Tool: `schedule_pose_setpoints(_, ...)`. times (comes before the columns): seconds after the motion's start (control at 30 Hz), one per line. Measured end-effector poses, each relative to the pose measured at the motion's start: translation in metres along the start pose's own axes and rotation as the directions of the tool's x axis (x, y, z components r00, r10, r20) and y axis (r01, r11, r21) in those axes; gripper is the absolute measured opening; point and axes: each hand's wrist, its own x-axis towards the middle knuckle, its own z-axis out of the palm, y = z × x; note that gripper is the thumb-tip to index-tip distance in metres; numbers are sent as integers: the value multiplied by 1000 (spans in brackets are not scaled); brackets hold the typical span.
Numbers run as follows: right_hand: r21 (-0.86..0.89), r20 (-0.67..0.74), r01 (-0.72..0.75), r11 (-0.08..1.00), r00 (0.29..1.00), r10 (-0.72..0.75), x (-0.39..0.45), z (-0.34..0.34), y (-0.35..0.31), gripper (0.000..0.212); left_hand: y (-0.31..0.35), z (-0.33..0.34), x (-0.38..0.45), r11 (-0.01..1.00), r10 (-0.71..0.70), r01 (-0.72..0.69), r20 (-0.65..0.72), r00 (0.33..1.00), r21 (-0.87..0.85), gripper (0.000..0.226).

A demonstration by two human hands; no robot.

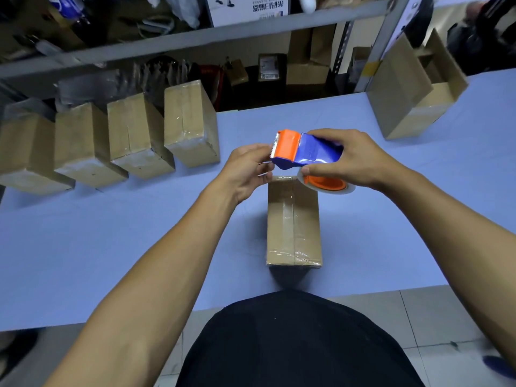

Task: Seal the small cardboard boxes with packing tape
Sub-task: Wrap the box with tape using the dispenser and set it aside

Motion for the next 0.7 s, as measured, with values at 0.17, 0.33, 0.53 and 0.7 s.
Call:
schedule_pose_setpoints(0.17, -369, 29, 69, 927, 998, -63, 3, -4, 1, 69, -9, 5, 5, 952, 108, -76, -92, 990, 296, 12)
schedule_pose_setpoints(0.33, -481, 123, 130, 867, 989, -80, 0, -4, 15, 49, -16, 3, 12, 891, 229, -149, -139, 964, 429, 17)
schedule_pose_setpoints(0.53, -441, 90, 41, 897, 996, -2, -12, -8, 40, 38, -35, -17, 15, 928, 162, -74, -216, 963, 366, 17)
schedule_pose_setpoints(0.7, -423, 77, 13, 906, 997, 21, -9, 4, 48, 39, -46, -17, 25, 923, 151, -42, -261, 953, 382, 16)
